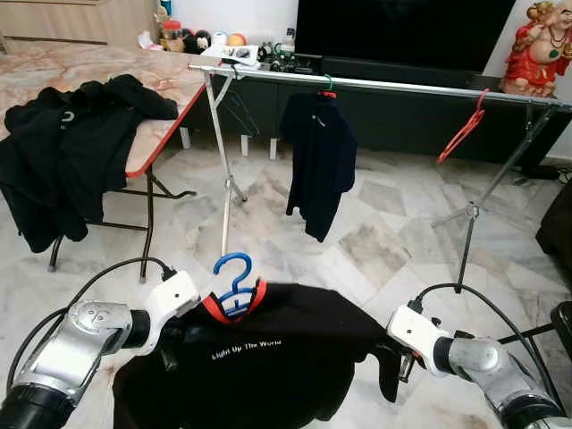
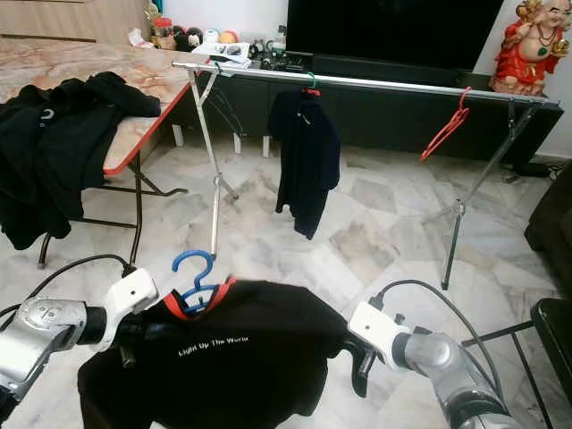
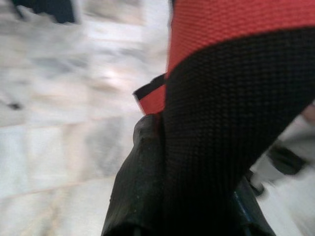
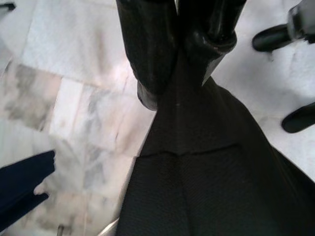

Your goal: Hang hanger

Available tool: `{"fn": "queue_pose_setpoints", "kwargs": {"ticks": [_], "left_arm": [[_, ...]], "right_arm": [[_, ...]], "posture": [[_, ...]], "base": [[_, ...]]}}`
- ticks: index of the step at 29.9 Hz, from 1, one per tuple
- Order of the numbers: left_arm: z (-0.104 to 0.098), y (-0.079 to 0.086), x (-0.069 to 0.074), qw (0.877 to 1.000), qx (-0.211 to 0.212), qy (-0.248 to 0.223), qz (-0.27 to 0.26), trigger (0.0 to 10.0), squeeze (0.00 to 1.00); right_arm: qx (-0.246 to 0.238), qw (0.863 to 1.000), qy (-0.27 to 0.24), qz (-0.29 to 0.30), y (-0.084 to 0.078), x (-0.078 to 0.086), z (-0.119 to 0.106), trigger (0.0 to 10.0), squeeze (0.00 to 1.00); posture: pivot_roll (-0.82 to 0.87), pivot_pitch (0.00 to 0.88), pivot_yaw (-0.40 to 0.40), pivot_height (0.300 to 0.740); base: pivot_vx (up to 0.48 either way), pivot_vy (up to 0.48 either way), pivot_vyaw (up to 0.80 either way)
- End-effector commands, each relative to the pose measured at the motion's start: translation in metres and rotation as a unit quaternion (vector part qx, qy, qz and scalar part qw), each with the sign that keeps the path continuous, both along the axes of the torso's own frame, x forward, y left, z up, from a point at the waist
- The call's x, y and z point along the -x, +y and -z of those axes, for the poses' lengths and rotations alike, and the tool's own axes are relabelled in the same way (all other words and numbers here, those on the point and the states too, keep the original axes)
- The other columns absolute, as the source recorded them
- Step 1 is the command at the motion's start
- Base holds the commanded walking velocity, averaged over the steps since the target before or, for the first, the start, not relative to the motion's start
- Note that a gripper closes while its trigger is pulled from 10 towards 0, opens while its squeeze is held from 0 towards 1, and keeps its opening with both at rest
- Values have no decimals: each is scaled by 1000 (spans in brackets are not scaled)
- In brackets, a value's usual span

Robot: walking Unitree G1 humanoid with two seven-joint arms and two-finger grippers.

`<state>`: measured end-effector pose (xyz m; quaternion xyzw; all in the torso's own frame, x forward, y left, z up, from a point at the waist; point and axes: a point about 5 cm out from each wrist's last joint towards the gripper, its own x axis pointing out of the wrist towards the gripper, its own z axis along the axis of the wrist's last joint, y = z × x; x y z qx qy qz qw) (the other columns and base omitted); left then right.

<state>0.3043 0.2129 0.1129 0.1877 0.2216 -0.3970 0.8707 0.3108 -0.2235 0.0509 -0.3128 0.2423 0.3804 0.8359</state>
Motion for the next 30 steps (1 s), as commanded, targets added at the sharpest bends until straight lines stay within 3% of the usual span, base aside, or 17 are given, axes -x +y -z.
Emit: {"fn": "queue_pose_setpoints", "kwargs": {"ticks": [1,3,4,6,7,9,10,11,15,20,23,26,29,30], "left_arm": [[-18,16,-14,995,8,-64,-73,0,0],[-25,18,-24,987,37,-103,-121,0,0],[-30,14,-27,980,91,-109,-139,0,0],[-30,14,-27,980,91,-109,-139,0,0],[-32,11,-27,979,112,-113,-130,0,0],[-42,-7,-20,974,190,-95,-77,0,0],[-48,-24,-7,967,247,-62,-3,0,0],[-50,-31,0,964,262,-47,27,0,0],[-53,-37,10,957,279,-27,74,0,0],[-63,-45,10,950,294,-37,97,0,0],[-65,-53,8,950,293,-47,94,0,0],[-64,-56,3,959,270,-55,72,0,0],[-68,-56,-7,958,273,-83,31,0,0],[-68,-56,-7,958,273,-83,31,0,0]], "right_arm": [[2,1000,4,8,-7,2,-1,0,0],[2,1000,9,1,-6,5,2,0,0],[-2,1000,14,-2,-3,8,5,0,0],[-2,1000,14,-2,-3,8,5,0,0],[-4,1000,15,-3,-2,9,7,0,0],[-17,1000,20,-5,6,14,14,0,0],[-27,999,27,-6,13,20,22,0,0],[-30,999,29,-6,15,23,25,0,0],[-38,999,36,6,20,28,32,0,0],[-44,997,54,17,32,37,47,0,0],[-55,996,65,41,41,40,54,0,0],[-55,994,70,60,50,43,61,0,0],[-100,976,77,177,56,35,63,0,0],[-100,976,77,177,56,35,63,0,0]], "posture": [[88,82,-72,740],[86,79,-73,740],[84,77,-76,740],[84,77,-76,740],[84,76,-77,740],[85,70,-82,740],[83,68,-83,740],[82,67,-84,740],[90,61,-82,740],[93,57,-81,740],[99,49,-78,740],[99,48,-73,740],[96,47,-73,740],[96,47,-73,740]], "base": [[0,0,0],[0,0,0],[0,0,0],[0,0,0],[0,0,0],[0,0,0],[0,0,0],[0,0,0],[0,0,0],[0,0,0],[0,0,0],[0,0,0],[0,0,0],[0,0,0]]}}
